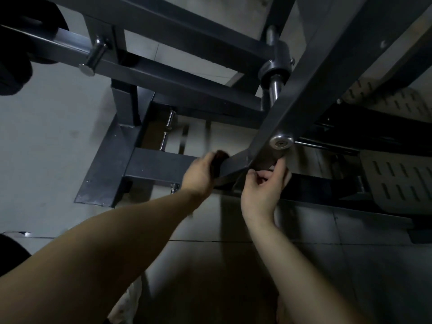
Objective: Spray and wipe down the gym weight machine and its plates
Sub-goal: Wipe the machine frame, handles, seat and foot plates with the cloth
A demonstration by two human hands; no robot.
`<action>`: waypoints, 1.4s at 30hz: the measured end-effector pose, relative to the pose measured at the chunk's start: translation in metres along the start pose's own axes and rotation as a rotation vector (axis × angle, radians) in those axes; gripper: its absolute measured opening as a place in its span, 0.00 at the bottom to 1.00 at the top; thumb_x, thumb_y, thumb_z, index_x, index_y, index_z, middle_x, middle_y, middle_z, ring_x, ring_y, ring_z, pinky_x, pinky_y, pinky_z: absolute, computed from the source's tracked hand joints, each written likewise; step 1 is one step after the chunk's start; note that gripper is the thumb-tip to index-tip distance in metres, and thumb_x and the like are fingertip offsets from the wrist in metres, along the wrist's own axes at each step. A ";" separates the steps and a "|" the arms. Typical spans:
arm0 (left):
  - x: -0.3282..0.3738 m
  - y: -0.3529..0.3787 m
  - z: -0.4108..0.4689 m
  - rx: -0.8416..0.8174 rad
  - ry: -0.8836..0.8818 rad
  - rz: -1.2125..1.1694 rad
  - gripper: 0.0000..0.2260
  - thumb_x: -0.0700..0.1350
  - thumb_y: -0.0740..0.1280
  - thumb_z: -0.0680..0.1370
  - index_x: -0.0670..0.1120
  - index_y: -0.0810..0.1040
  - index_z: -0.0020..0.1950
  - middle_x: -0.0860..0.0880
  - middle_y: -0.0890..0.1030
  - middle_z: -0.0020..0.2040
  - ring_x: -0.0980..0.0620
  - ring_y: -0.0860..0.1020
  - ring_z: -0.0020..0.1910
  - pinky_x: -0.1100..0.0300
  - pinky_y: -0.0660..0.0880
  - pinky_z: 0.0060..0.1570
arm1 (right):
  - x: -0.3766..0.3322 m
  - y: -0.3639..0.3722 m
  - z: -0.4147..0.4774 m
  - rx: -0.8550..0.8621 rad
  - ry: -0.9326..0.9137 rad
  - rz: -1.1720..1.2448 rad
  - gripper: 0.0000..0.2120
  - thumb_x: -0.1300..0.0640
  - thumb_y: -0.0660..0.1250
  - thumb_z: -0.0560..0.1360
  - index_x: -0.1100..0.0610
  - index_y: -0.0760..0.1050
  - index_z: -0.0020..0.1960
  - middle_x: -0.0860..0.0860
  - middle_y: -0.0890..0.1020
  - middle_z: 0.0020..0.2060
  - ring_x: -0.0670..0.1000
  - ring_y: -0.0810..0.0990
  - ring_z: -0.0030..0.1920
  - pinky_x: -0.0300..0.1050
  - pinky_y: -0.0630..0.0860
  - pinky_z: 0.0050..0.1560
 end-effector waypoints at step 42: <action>0.328 -0.269 -0.116 0.004 0.499 -0.349 0.07 0.47 0.72 0.79 0.43 0.83 0.48 0.49 0.85 0.41 0.57 0.83 0.38 0.63 0.77 0.38 | -0.321 -0.166 -0.053 -0.318 -0.004 0.455 0.10 0.56 0.69 0.81 0.57 0.82 0.61 0.54 0.87 0.52 0.55 0.86 0.56 0.57 0.78 0.65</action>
Point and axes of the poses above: each hand's wrist, its own z-axis towards the middle knuckle, its own y-axis out of the palm, x = y × z, the point moved 1 cm from there along z, towards the middle knuckle
